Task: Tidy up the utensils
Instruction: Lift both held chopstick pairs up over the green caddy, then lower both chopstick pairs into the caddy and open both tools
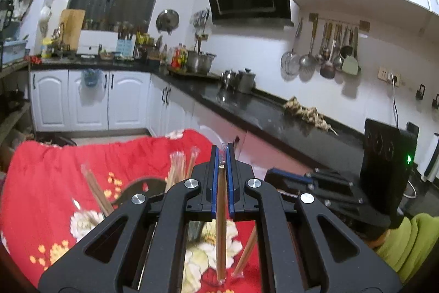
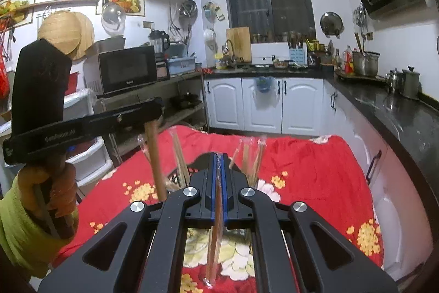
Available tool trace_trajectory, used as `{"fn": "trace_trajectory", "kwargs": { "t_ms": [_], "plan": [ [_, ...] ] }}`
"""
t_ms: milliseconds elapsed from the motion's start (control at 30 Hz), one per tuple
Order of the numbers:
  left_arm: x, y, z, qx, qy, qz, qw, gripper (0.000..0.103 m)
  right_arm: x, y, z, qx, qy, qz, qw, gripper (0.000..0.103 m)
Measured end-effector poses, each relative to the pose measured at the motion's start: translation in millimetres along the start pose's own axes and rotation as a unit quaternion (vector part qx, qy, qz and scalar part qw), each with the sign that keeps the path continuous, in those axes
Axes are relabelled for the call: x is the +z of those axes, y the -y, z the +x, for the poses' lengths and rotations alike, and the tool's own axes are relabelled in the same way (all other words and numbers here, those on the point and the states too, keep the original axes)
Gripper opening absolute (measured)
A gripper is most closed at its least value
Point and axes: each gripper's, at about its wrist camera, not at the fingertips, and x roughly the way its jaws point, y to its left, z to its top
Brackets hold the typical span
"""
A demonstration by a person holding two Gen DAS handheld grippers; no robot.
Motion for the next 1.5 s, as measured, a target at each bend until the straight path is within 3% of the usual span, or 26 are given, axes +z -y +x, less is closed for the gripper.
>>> {"fn": "trace_trajectory", "kwargs": {
  "t_ms": [467,833,1133,1500],
  "plan": [
    [51,-9,-7,0.038,0.064,0.010,0.9972,0.003,54,-11,-4,0.004,0.081,-0.022,0.996,0.004],
    [90,-39,-27,0.113,0.120,0.011,0.9863,0.003,95,-5,14,-0.014,0.133,-0.045,0.990,0.004],
    [69,-53,-8,0.171,0.111,0.025,0.9787,0.003,94,-3,37,-0.017,0.136,-0.054,0.989,0.004],
    [37,-54,20,0.185,0.087,0.045,0.9779,0.003,70,-4,73,-0.032,0.107,-0.069,0.991,0.004]
  ]
}}
